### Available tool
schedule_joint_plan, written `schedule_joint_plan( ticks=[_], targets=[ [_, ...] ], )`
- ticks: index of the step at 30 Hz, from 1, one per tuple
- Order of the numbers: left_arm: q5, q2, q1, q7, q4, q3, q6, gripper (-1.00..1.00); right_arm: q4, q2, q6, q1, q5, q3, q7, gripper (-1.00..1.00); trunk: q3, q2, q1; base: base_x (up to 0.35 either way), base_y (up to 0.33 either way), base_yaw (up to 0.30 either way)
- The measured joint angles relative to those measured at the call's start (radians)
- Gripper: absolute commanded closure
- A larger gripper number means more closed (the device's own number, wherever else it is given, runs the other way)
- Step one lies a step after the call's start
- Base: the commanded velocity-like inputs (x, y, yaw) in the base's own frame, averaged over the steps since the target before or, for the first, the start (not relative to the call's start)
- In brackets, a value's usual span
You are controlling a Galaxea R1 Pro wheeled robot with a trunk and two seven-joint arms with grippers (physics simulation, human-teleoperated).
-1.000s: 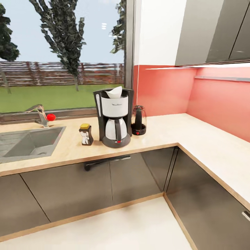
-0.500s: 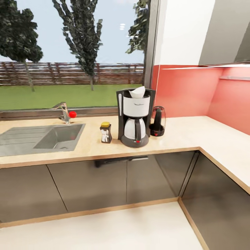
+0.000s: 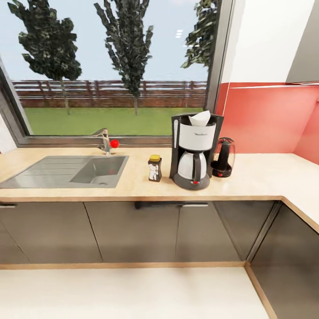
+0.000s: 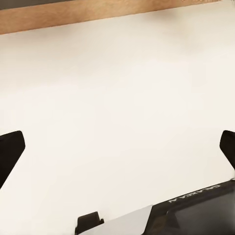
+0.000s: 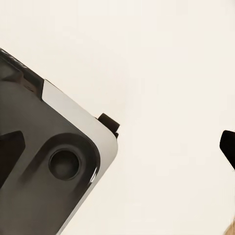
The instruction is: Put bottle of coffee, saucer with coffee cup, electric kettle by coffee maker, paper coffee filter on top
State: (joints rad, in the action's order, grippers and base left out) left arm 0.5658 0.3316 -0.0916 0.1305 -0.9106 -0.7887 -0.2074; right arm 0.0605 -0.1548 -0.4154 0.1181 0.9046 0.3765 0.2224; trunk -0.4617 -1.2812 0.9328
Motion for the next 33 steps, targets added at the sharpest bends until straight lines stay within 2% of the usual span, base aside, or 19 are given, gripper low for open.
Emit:
schedule_joint_plan(
  ticks=[13,22,33],
  targets=[
    [0.000,0.000,0.000,0.000,-0.001,0.000,0.000,-1.00,0.000,0.001,0.000,0.000,0.000,0.000,0.001,-1.00,0.000,0.000,0.000,0.000,0.009,0.265],
    [0.000,0.000,0.000,0.000,0.000,0.000,0.000,-1.00,0.000,0.000,0.000,0.000,0.000,0.000,0.003,-1.00,0.000,0.000,0.000,0.000,0.221,0.131],
    [0.000,0.000,0.000,0.000,0.000,0.003,0.000,-1.00,-0.001,0.001,0.000,0.000,0.000,0.000,0.000,-1.00,0.000,0.000,0.000,0.000,0.031,0.262]
  ],
)
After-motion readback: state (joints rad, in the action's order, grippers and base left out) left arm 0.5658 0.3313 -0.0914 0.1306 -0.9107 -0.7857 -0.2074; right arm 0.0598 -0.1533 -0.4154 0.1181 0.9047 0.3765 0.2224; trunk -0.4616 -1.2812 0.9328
